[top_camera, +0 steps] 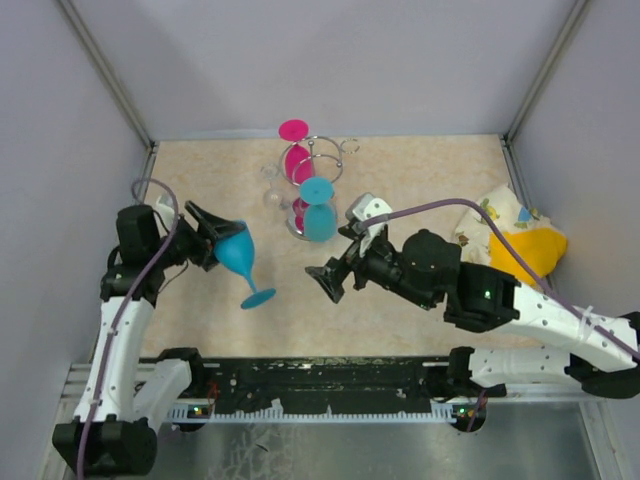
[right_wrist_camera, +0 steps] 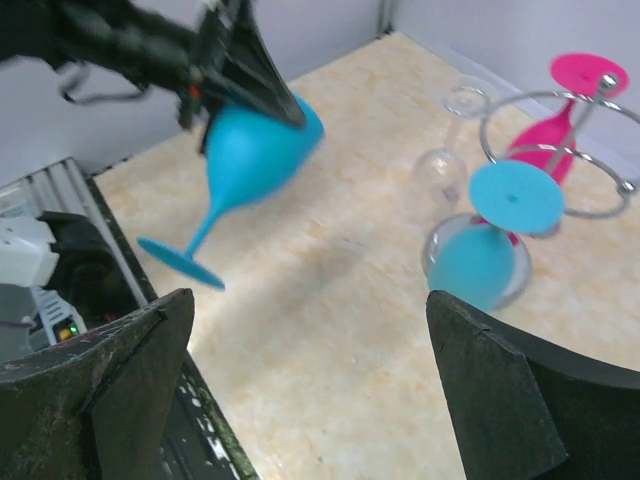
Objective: Take the wine glass off the wine glass rack
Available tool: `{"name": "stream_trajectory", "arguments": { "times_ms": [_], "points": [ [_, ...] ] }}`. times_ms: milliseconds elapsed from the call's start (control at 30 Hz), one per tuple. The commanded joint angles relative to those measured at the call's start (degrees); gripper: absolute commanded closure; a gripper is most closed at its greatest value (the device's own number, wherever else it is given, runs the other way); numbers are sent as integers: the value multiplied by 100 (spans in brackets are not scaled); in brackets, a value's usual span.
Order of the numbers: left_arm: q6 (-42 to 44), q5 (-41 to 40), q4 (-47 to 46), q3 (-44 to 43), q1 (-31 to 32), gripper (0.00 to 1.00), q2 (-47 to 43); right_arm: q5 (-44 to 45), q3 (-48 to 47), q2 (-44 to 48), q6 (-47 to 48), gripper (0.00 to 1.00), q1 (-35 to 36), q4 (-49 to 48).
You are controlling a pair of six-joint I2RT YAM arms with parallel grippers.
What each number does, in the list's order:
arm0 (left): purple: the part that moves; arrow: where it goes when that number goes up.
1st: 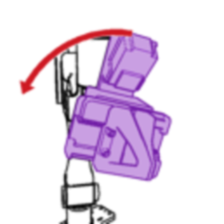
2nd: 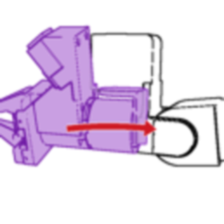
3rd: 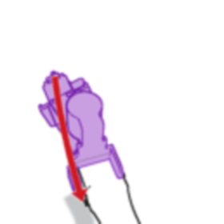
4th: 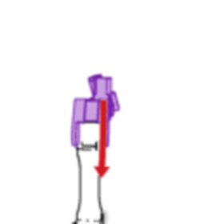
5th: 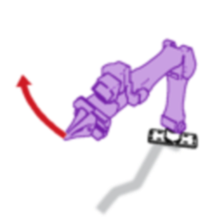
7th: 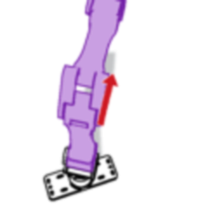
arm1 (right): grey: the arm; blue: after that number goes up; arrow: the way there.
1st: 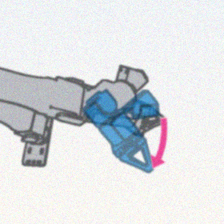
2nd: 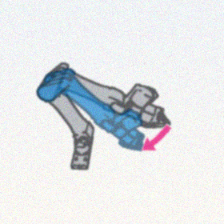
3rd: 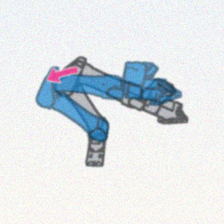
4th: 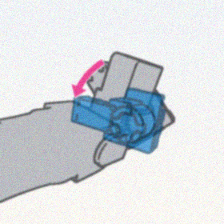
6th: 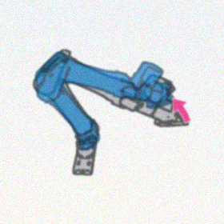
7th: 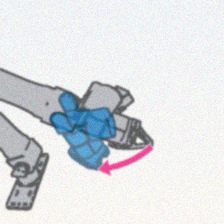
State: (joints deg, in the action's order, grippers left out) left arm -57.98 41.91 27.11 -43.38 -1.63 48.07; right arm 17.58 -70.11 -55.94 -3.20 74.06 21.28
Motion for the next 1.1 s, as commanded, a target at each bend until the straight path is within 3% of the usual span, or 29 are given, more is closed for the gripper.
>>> {"name": "stream_trajectory", "arguments": {
  "times_ms": [0, 167, 367, 500, 733, 1067],
  "points": [
    [1743, -2309, 1067, -1158, -43, 19, -237, 855, 421, 404, -59, 1, -28, 136],
    [2241, -4280, 1230, -1493, -31, 20, -359, 999, 708, 567, 9, 1, -44, 59],
    [2306, -5625, 89, -620, -32, 21, -580, 827, 910, 583, 21, 1, -149, -94],
    [2573, -6042, -945, -178, -32, 21, -290, 689, 1002, 613, 13, 1, -204, -170],
    [3172, -6440, -2108, -355, 76, 23, 779, 601, 1130, 705, -7, 1, -303, -212],
    [4415, -6909, -4511, -200, 393, 21, 2244, 369, 1212, 766, 40, 1, -608, -179]
  ]
}}
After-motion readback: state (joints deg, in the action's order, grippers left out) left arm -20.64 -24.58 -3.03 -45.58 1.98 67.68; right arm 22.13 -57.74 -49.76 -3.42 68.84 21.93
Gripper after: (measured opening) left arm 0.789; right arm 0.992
